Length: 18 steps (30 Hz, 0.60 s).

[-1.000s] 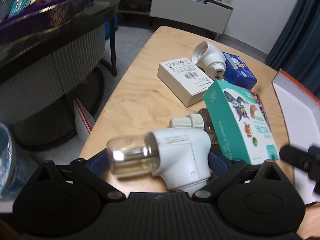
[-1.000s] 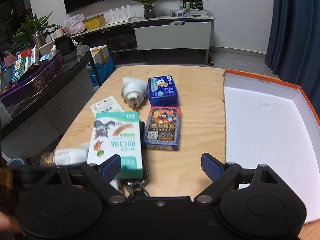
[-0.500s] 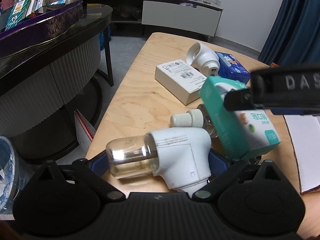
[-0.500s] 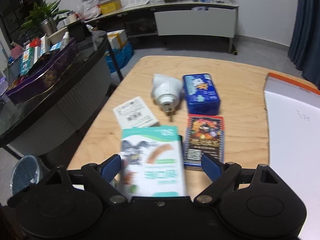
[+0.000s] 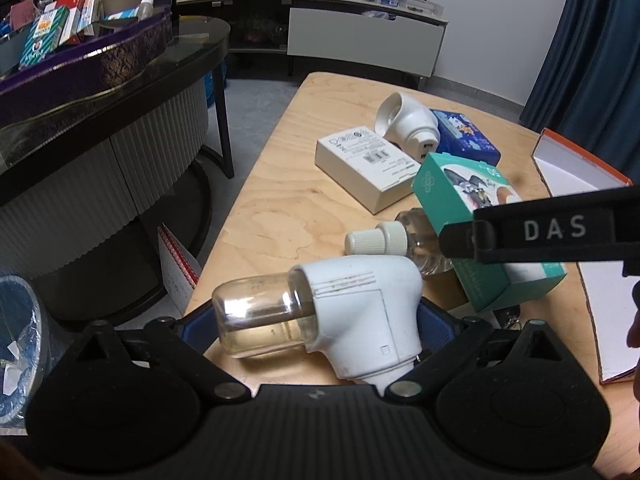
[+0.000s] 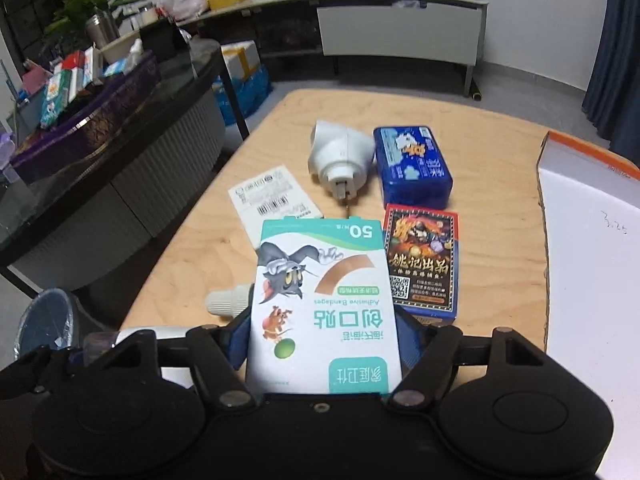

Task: Organize rigid objects
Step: 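Grasp the glass-bottle air freshener with left tool while right tool grasps teal bandage box, then carry both items to the white tray and lower them inside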

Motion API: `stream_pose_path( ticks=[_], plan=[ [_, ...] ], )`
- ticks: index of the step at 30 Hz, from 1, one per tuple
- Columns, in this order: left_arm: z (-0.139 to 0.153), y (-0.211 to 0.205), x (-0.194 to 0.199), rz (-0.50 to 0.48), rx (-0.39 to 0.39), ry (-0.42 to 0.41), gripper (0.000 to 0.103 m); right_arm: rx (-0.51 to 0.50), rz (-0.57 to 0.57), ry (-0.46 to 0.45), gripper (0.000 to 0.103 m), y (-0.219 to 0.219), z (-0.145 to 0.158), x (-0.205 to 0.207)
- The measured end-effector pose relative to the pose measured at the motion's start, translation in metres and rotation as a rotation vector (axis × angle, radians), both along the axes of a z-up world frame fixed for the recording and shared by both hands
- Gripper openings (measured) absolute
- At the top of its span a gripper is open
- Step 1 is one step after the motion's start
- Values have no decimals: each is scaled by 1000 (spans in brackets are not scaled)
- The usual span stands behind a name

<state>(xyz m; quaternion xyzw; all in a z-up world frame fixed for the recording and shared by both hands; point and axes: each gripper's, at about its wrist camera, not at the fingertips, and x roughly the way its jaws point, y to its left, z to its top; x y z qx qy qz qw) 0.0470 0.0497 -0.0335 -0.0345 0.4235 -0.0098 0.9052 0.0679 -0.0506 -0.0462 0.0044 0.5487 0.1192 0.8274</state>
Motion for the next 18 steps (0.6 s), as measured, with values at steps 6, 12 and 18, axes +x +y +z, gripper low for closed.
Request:
stream_pose_path(
  ticks=[6,12,18],
  plan=[
    [10,1,-5,7,8,-20,100,9,-29,-50,84,-14,19,-8],
    [19,-4,-8,0,15,-40,100,11,-55,-92,84,-31,36,-17],
    [29,-13,-10,-24,17,-50,100,9,-99,-109,84,-53,47,-27]
  ],
)
